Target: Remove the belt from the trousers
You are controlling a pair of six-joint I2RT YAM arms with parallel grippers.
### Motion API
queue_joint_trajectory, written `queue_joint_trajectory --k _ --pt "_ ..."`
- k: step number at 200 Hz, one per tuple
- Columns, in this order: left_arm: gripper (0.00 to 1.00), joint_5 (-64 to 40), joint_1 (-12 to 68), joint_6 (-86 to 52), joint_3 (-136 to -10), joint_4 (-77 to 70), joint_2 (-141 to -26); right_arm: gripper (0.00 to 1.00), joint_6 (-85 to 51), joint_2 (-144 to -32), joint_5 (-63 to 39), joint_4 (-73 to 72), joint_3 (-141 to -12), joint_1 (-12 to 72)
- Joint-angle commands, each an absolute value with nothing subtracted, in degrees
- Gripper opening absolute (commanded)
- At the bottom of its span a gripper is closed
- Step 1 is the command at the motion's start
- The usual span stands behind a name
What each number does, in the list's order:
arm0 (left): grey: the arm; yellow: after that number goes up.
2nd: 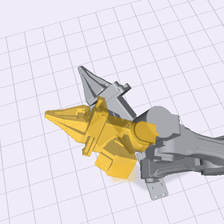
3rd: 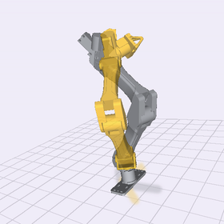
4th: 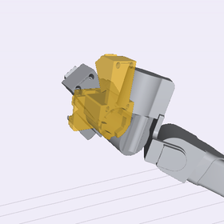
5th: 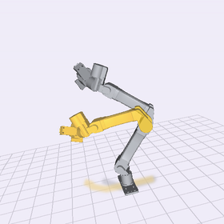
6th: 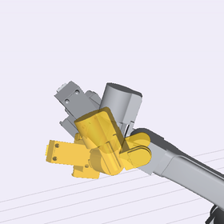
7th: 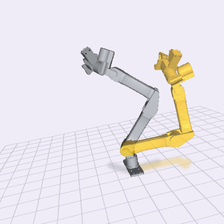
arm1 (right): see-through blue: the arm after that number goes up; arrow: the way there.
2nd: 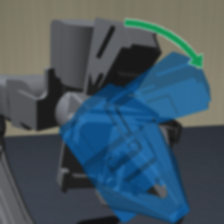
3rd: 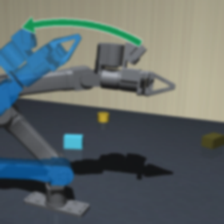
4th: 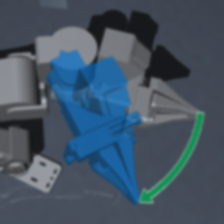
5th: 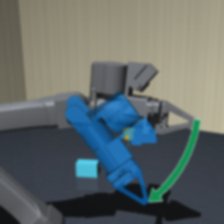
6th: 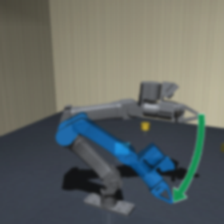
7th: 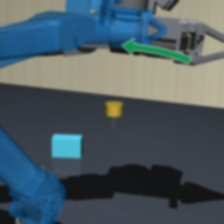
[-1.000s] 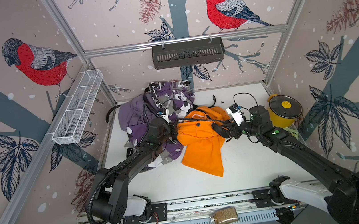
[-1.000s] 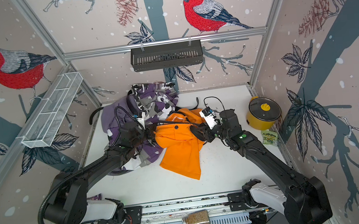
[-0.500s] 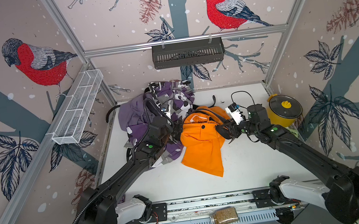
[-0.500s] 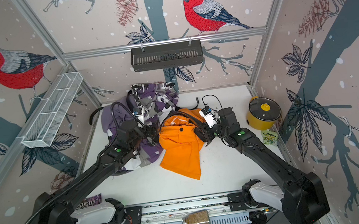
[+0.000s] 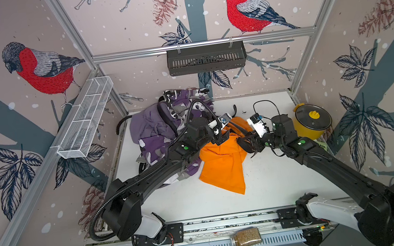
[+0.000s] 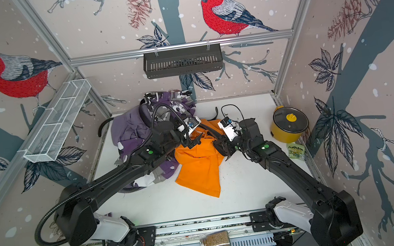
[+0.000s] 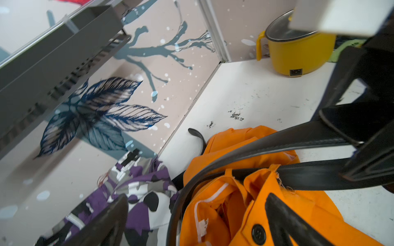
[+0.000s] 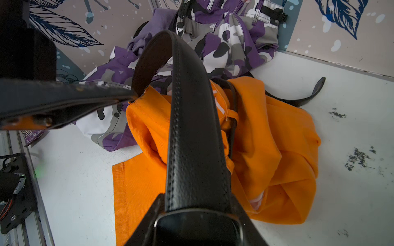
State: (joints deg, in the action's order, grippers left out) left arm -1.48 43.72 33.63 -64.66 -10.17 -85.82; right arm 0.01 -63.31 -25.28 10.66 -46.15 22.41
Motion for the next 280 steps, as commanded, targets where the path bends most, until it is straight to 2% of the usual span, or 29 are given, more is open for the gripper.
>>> queue_joint_trajectory --k 1,31,53,65,97,113,155,205,280 --pt "0.96 -3.8 44.8 42.8 -66.9 -11.9 -88.4 0.02 0.4 -62.9 -26.1 10.3 -46.5 22.5" --pt "0.92 -6.8 45.2 45.6 -68.0 -14.1 -91.9 0.01 0.5 -62.8 -26.2 10.4 -46.4 22.6" --pt "0.81 -6.8 45.3 46.0 -70.0 -13.8 -95.1 0.02 0.4 -62.5 -26.4 10.2 -46.1 22.5" --pt "0.68 -5.9 45.4 45.8 -70.7 -14.1 -96.6 0.02 0.4 -62.6 -26.5 10.2 -46.1 22.6" --pt "0.26 -2.7 45.4 43.6 -69.8 -18.1 -97.4 0.01 0.2 -62.3 -26.3 10.1 -45.8 22.5" --pt "0.0 -1.1 45.4 42.4 -68.9 -19.0 -96.8 0.01 0.1 -62.2 -26.1 10.1 -45.6 22.5" --pt "0.0 7.0 44.9 38.1 -63.9 -24.9 -94.4 0.01 0.0 -62.2 -25.9 9.9 -45.5 22.4" --pt "0.0 8.0 40.0 28.2 -60.5 -25.4 -91.0 0.01 -0.2 -62.1 -26.0 10.1 -45.4 22.5" --pt "0.0 10.7 35.4 22.1 -58.3 -25.4 -88.9 0.02 -0.2 -62.0 -26.1 10.3 -45.6 22.4"
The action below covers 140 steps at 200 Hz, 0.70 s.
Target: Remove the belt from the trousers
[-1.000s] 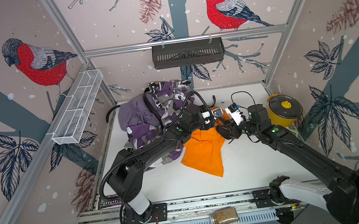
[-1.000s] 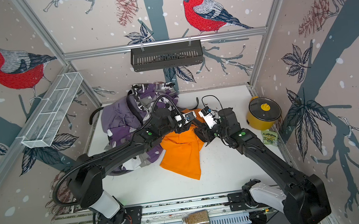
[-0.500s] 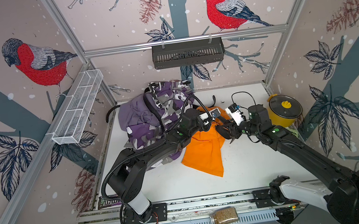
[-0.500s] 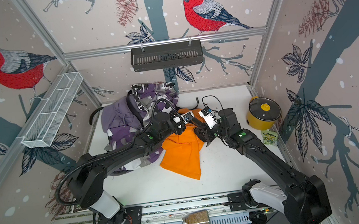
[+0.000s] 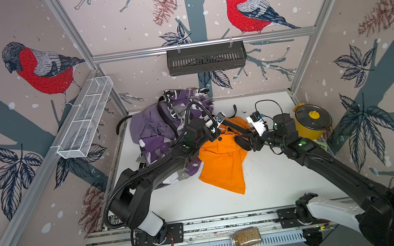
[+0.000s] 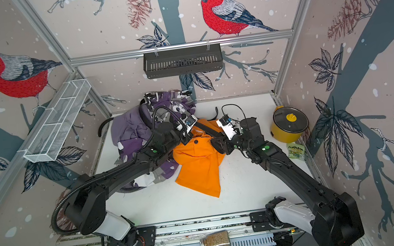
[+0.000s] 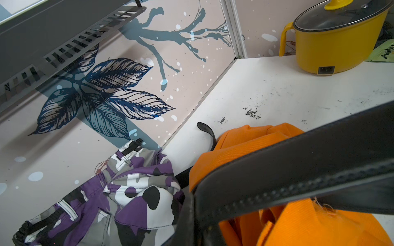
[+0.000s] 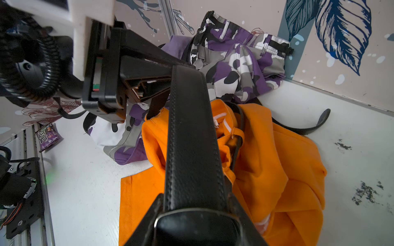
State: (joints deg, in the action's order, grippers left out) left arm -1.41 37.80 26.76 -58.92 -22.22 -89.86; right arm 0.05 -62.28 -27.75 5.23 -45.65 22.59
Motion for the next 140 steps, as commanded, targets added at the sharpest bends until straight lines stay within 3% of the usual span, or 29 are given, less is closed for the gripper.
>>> queue_joint_trajectory --k 1,70,86,103,140 --pt "0.0 10.8 35.4 22.0 -58.2 -25.4 -88.9 0.01 -0.2 -62.0 -26.1 10.4 -45.6 22.3" --pt "0.0 12.6 33.5 22.0 -57.5 -25.8 -88.5 0.01 -1.5 -62.4 -26.7 11.4 -45.1 21.6" --pt "0.0 8.4 33.6 23.7 -58.5 -22.6 -89.2 0.01 -2.0 -62.4 -26.7 10.1 -44.5 21.6" --pt "0.0 -2.2 34.7 25.2 -60.0 -17.9 -89.3 0.04 -1.7 -64.4 -27.5 9.8 -43.8 21.6" --pt "0.0 -4.4 40.3 28.1 -59.9 -14.6 -89.4 0.17 -0.8 -69.1 -26.8 7.3 -42.7 22.8"
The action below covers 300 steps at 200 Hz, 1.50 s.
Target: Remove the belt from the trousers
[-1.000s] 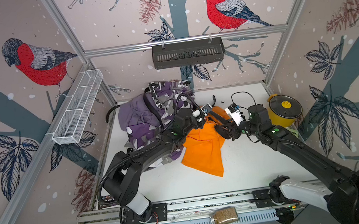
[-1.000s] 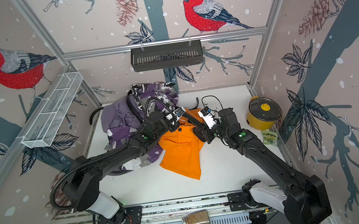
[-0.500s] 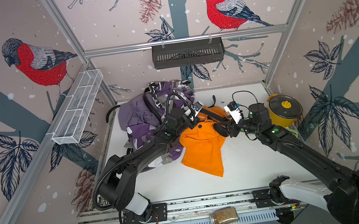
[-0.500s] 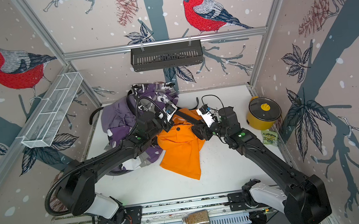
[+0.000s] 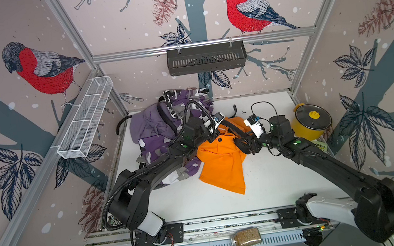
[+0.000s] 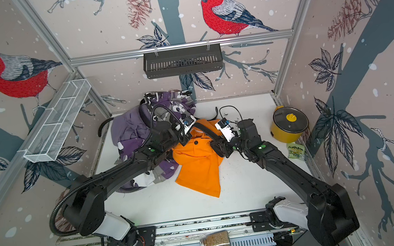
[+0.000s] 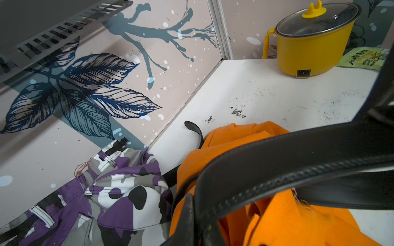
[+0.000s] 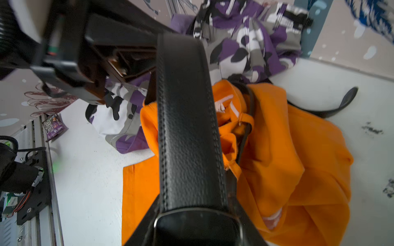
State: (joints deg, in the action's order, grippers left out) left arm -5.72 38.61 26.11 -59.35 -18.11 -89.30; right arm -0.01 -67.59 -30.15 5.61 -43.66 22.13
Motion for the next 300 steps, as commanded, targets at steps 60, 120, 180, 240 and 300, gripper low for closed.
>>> queue_joint_trajectory --k 60,120,180,240,300 --pt "0.0 -7.4 41.8 27.6 -60.8 -6.5 -90.4 0.64 3.4 -69.4 -19.1 3.6 -41.4 28.2" --pt "0.0 -3.5 41.8 26.0 -62.5 -5.9 -91.6 0.85 3.3 -66.6 -14.9 5.0 -41.6 31.7" --pt "0.0 0.9 41.7 21.5 -71.6 0.4 -100.1 1.0 -4.2 -61.3 -8.8 1.8 -36.3 34.2" --pt "0.0 5.6 40.3 15.5 -79.6 7.2 -107.5 0.92 -9.2 -66.0 0.6 3.7 -36.5 32.7" --pt "0.0 4.7 38.1 11.3 -74.6 8.7 -104.8 0.8 -3.3 -73.9 -16.1 2.7 -40.9 23.2"
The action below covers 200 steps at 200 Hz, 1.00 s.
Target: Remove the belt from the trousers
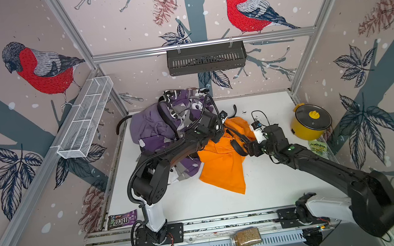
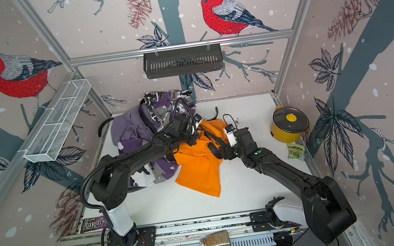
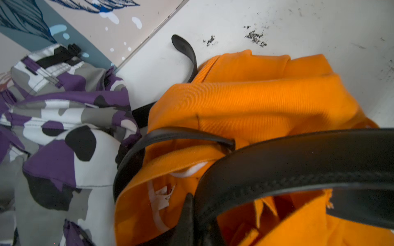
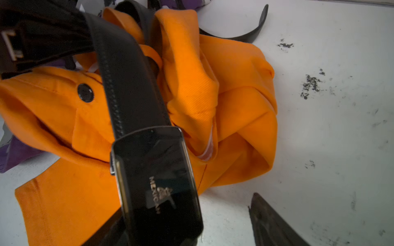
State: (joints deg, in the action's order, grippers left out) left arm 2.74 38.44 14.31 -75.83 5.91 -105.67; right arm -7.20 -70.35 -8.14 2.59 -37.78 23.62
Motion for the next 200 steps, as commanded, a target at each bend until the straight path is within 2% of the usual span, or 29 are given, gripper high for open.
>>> queue_joint_trajectory --k 1,26,72,137,188,200 --pt "0.0 4.7 38.1 11.2 -74.6 8.8 -104.8 0.8 -3.1 -74.1 -16.3 2.8 -41.0 23.3" --pt "0.0 4.9 38.1 10.4 -74.2 9.4 -105.2 0.87 1.6 -77.0 -19.3 5.3 -44.4 24.7" --pt "0.0 4.9 37.5 10.5 -75.6 10.0 -106.1 0.95 3.8 -80.8 -16.0 8.1 -48.5 27.9" --pt "0.0 5.1 36.6 10.0 -76.2 10.8 -106.2 0.96 1.7 -81.4 -14.4 7.6 -50.0 31.0" --pt "0.0 2.3 36.4 8.6 -78.7 12.7 -106.7 0.94 -2.7 -81.8 -5.0 7.2 -52.1 33.8" --pt "0.0 1.4 36.4 8.3 -79.4 13.4 -106.9 0.9 -4.2 -83.2 -2.7 8.3 -53.2 34.0"
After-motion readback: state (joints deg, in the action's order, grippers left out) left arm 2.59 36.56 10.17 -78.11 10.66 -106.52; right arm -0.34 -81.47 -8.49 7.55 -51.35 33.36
